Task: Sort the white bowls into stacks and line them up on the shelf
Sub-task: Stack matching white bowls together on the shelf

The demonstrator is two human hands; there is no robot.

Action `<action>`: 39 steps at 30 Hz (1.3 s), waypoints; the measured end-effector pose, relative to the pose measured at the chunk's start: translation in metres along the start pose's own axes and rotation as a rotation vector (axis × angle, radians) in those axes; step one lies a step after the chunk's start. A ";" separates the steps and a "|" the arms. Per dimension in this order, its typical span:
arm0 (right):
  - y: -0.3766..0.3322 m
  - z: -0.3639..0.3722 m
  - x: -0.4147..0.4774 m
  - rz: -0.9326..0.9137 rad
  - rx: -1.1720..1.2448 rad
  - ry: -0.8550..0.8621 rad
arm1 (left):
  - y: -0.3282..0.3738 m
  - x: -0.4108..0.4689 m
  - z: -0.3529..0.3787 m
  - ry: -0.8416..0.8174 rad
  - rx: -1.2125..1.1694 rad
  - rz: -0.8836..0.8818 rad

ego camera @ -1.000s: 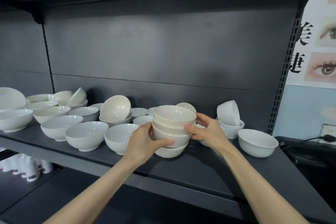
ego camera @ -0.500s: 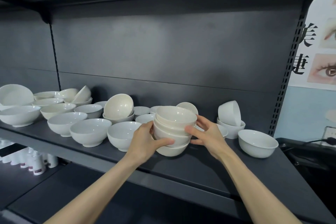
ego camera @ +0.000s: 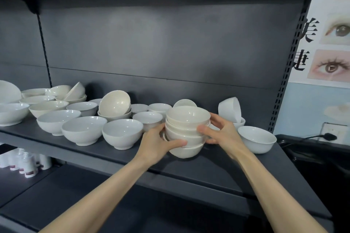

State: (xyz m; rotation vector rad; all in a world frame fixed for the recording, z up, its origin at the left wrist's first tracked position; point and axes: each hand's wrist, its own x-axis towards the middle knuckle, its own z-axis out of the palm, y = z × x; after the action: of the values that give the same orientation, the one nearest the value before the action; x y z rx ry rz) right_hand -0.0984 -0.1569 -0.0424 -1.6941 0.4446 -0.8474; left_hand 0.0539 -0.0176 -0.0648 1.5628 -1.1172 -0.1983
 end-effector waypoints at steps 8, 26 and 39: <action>0.003 -0.007 -0.010 0.005 -0.027 0.059 | -0.007 -0.004 0.015 -0.057 -0.057 -0.055; 0.001 -0.001 -0.013 -0.035 -0.016 0.012 | -0.012 0.001 0.015 -0.048 -0.172 -0.047; 0.008 0.001 -0.016 -0.019 -0.021 0.045 | -0.011 0.001 0.010 -0.114 -0.200 0.002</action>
State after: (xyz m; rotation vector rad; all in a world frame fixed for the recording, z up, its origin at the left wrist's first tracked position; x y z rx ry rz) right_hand -0.1076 -0.1474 -0.0549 -1.7037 0.4705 -0.8985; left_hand 0.0541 -0.0262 -0.0768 1.3863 -1.1504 -0.3909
